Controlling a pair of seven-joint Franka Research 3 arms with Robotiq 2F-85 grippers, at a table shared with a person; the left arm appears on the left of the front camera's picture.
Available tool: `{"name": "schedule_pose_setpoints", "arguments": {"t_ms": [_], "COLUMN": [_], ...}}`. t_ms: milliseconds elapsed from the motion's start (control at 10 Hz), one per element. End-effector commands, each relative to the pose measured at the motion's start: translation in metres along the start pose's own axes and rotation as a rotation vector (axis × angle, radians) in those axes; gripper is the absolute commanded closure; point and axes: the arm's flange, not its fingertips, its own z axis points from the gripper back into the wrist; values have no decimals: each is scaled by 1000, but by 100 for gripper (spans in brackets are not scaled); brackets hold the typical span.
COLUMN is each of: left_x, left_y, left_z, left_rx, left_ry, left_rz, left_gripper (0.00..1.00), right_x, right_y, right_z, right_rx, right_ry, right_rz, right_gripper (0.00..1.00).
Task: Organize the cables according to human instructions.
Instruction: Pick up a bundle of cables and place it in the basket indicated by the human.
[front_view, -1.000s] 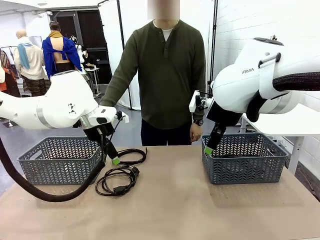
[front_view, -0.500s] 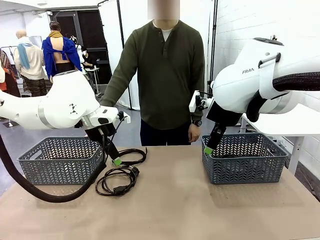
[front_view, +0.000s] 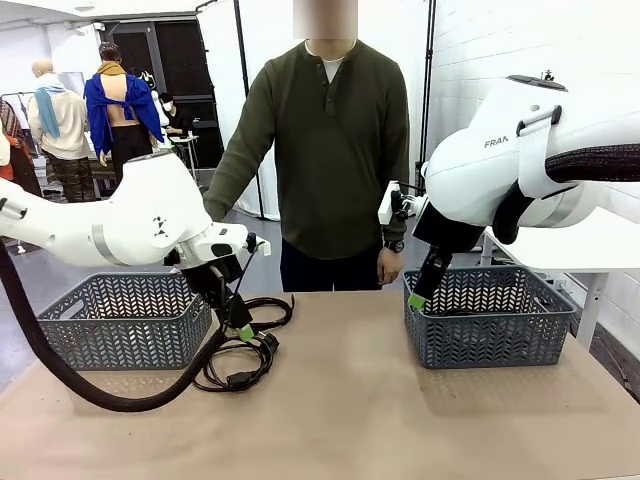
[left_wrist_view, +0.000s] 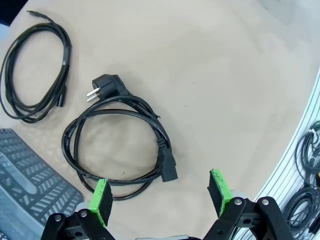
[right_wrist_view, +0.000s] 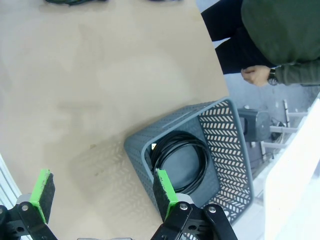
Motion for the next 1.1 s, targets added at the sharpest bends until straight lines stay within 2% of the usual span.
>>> {"name": "schedule_pose_setpoints", "arguments": {"t_ms": [0,200,1000], "left_x": [12,18,36], "left_y": [2,0,0], "left_z": [-4,-18,-76], "left_rx": [-15,-1,5], "left_ry": [3,22,84], "left_rz": [61,126,204], "left_gripper": [0,0,0], "right_x": [-1,-1,-1], "right_y": [0,0,0], "right_z": [-1,-1,-1], "right_rx": [-5,-5,-5], "right_ry": [7,7,7], "right_rz": [-2,-2,-2], "right_gripper": [0,0,0]}}
